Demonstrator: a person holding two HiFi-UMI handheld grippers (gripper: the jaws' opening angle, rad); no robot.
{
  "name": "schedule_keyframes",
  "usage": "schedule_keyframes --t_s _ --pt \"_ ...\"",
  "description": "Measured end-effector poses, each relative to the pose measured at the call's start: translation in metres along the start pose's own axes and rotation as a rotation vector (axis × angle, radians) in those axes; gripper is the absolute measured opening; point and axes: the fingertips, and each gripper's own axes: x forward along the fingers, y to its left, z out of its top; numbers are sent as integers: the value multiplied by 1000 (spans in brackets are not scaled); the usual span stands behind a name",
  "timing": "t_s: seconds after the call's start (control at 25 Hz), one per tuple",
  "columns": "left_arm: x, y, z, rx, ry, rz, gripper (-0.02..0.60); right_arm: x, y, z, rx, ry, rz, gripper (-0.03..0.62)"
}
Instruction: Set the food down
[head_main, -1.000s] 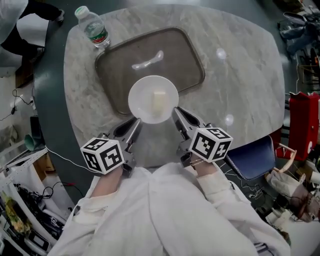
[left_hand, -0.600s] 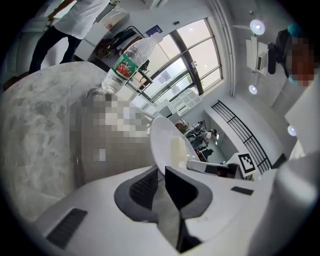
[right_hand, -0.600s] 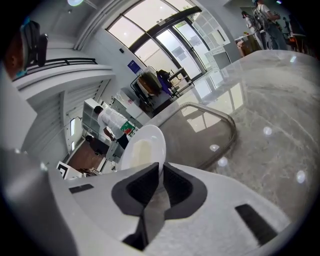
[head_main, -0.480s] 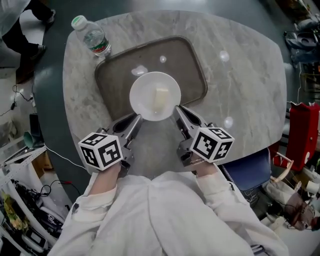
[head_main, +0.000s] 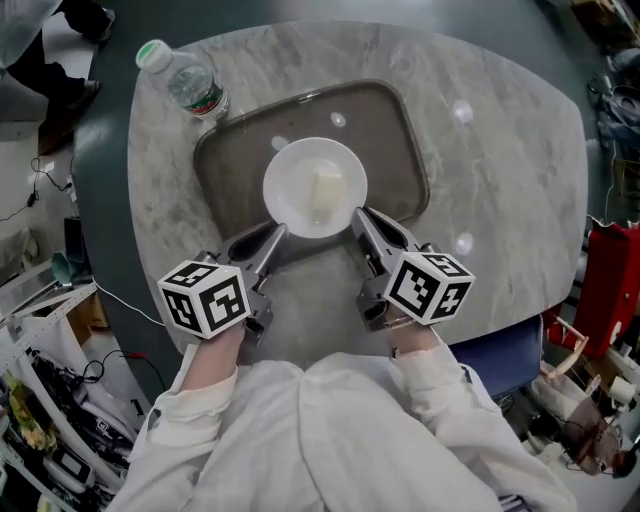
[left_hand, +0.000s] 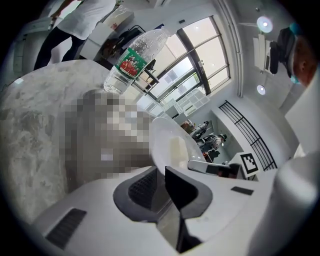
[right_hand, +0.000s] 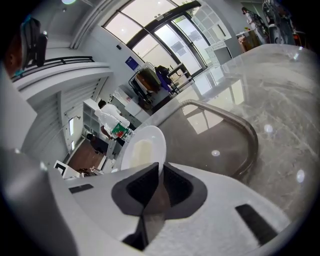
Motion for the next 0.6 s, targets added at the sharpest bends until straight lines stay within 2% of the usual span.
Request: schedule_keyframes --t_s 0.36,0.6 --pt "16 7 8 -43 6 30 43 14 -11 12 -32 34 -40 23" --pt "18 12 11 -41 17 43 43 22 -15 8 -29 85 -70 23"
